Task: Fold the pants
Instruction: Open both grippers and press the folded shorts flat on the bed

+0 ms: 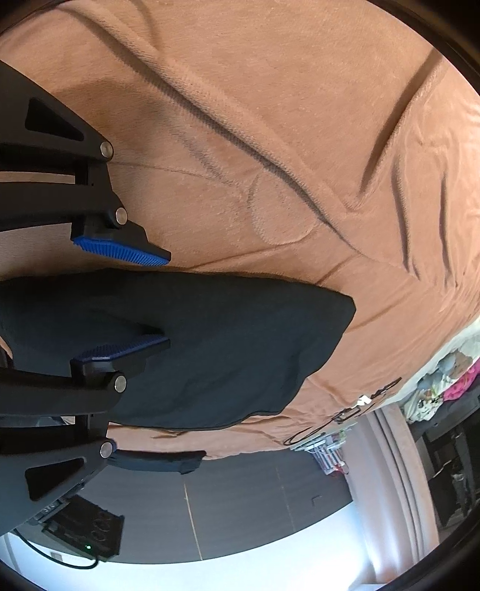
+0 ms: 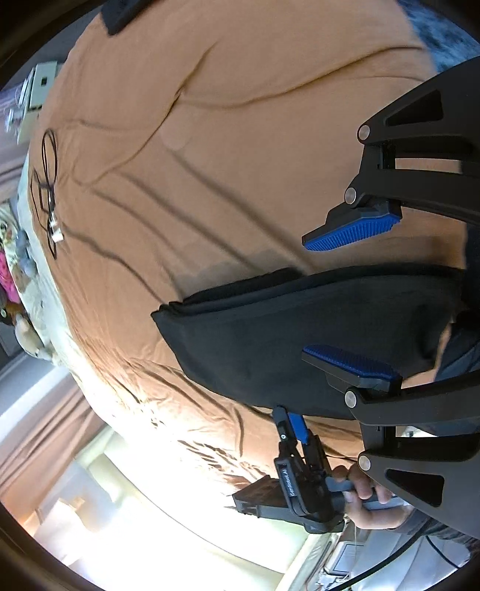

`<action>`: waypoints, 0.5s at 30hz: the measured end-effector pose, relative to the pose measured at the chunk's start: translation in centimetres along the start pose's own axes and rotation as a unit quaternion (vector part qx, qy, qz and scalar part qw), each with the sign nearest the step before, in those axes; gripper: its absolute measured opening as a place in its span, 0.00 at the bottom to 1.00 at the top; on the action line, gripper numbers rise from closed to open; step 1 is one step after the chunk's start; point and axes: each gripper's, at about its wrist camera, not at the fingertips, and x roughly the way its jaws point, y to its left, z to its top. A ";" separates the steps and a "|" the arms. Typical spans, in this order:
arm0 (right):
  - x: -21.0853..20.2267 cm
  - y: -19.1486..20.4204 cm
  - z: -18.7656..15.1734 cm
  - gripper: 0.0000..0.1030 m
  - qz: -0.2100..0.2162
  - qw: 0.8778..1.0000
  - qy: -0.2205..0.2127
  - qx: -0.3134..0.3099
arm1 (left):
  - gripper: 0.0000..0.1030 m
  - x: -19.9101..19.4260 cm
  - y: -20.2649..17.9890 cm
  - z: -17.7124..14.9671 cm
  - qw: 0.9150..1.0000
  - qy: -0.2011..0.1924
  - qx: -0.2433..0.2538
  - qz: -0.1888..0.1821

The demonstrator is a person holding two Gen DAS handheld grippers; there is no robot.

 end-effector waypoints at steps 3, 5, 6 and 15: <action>1.5 0.1 1.1 0.50 0.007 1.000 0.007 -0.015 | 0.40 0.0 -0.1 0.3 1.000 -0.004 -0.002 0.000; 2.4 0.1 1.9 0.52 0.009 1.000 0.012 -0.023 | 0.40 0.1 -0.2 0.6 1.000 -0.005 -0.002 0.000; 2.9 0.0 2.2 0.56 0.010 1.000 0.013 -0.025 | 0.40 0.1 -0.3 0.8 1.000 -0.006 -0.001 0.001; 6.8 0.4 5.2 0.76 0.033 0.997 0.035 -0.061 | 0.40 1.7 -0.8 2.4 1.000 -0.002 -0.004 0.016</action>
